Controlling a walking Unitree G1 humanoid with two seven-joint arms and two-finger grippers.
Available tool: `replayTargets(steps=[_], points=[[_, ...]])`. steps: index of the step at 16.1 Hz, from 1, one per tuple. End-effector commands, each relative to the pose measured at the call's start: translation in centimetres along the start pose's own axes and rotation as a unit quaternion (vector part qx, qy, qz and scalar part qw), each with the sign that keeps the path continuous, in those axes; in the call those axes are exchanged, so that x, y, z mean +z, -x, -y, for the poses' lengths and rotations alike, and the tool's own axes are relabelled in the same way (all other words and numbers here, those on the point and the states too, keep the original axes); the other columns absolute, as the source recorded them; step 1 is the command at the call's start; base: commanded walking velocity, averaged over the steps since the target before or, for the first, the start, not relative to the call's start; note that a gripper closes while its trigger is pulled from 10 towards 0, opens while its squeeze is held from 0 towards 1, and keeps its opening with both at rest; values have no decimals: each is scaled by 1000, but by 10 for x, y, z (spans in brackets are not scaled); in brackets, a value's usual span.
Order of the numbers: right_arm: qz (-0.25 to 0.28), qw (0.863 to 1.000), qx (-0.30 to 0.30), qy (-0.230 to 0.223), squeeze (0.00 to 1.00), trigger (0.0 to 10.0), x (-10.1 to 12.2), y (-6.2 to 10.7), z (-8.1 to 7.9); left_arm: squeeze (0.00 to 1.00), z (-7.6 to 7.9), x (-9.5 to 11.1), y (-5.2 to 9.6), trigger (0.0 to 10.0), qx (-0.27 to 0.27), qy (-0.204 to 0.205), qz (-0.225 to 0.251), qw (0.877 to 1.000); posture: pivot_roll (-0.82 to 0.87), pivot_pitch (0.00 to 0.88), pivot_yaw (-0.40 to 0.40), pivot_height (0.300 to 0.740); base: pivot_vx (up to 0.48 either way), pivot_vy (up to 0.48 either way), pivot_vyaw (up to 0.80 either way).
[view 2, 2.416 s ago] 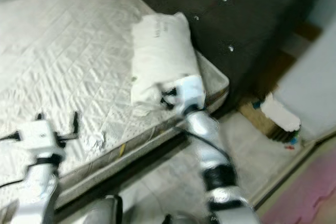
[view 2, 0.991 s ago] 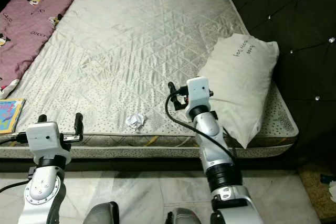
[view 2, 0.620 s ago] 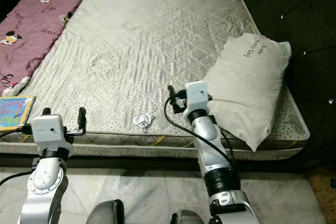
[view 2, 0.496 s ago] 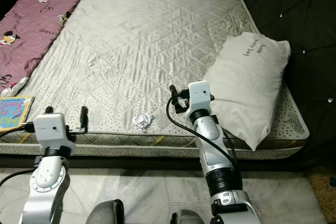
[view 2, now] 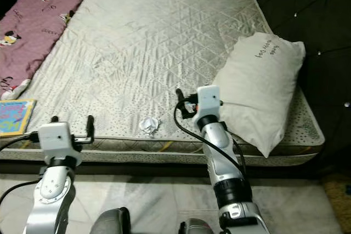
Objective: Clean up the room
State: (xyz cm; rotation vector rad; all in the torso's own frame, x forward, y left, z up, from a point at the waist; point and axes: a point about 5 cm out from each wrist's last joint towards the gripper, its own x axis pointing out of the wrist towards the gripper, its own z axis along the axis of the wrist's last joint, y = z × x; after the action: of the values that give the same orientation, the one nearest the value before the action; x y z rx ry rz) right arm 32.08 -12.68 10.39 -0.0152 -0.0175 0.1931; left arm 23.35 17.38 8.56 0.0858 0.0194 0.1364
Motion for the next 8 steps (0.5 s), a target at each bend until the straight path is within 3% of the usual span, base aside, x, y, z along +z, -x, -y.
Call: replayTargets(steps=[1,5,8], points=[[1,1000,-26,-8,0,10000,0,5,8,0,6,0,-5,10000,-23,0,-2,1000,-100,113,54,740,0,0,0],[1,999,-44,-8,0,10000,-2,16,15,0,17,0,-11,10000,-47,3,-3,999,-123,121,63,740,0,0,0],[-3,1000,-19,-2,0,10000,0,13,10,0,11,-1,-9,10000,-33,10,-5,999,-95,129,30,740,0,0,0]])
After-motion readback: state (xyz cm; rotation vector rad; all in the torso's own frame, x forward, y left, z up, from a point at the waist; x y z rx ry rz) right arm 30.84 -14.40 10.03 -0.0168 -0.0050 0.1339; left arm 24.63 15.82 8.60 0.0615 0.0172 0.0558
